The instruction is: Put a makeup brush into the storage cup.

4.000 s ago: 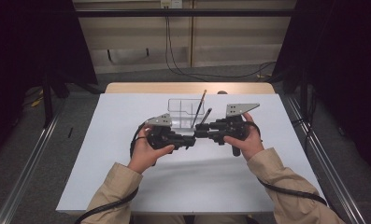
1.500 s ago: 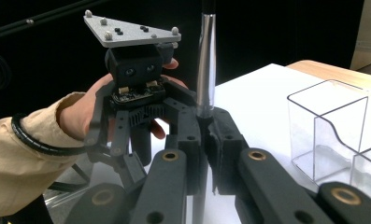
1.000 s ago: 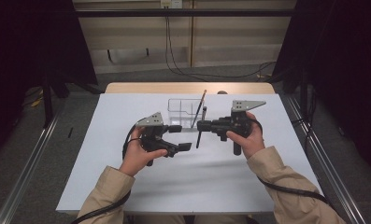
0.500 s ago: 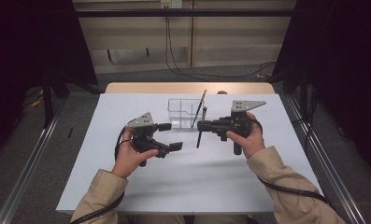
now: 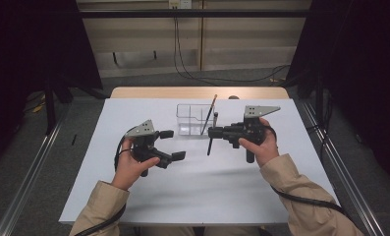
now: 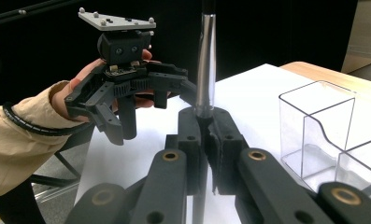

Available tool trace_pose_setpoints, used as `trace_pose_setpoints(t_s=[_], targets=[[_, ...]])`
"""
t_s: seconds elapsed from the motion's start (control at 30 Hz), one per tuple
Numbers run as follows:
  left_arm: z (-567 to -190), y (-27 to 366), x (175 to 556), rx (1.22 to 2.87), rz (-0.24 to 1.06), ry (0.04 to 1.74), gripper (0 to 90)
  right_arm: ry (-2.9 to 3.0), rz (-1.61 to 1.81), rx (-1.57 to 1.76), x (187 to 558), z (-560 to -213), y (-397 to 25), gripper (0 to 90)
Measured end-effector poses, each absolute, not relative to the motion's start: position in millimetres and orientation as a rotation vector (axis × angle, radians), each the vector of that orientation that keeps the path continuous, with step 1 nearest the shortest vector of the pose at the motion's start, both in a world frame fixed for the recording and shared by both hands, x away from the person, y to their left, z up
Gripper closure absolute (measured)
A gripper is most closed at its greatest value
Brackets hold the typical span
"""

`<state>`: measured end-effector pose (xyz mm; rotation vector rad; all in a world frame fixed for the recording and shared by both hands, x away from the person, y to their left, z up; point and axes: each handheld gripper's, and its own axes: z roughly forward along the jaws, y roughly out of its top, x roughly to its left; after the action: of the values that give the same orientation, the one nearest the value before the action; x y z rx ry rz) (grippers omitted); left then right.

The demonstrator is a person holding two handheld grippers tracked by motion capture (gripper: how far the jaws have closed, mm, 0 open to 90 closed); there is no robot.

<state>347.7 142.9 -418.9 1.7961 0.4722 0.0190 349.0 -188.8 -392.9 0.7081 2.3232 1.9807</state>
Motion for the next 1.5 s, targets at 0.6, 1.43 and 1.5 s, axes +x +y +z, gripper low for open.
trace_pose_setpoints(t_s=[0.6, 1.43, 1.5], targets=[[-418.7, 167.9, 340.2, 1.797, 0.055, 0.497, 0.0, 2.311, 1.972, 0.699, 349.2, -391.5, -190.0, 84.1], [-422.7, 196.7, 333.7, 1.806, 0.089, 0.543, 0.0, 2.318, 1.961, 0.675, 348.2, -390.7, -189.3, 84.1], [-422.5, 199.2, 333.6, 1.804, 0.097, 0.545, 0.0, 2.319, 1.958, 0.673, 348.2, -390.9, -189.1, 84.1]])
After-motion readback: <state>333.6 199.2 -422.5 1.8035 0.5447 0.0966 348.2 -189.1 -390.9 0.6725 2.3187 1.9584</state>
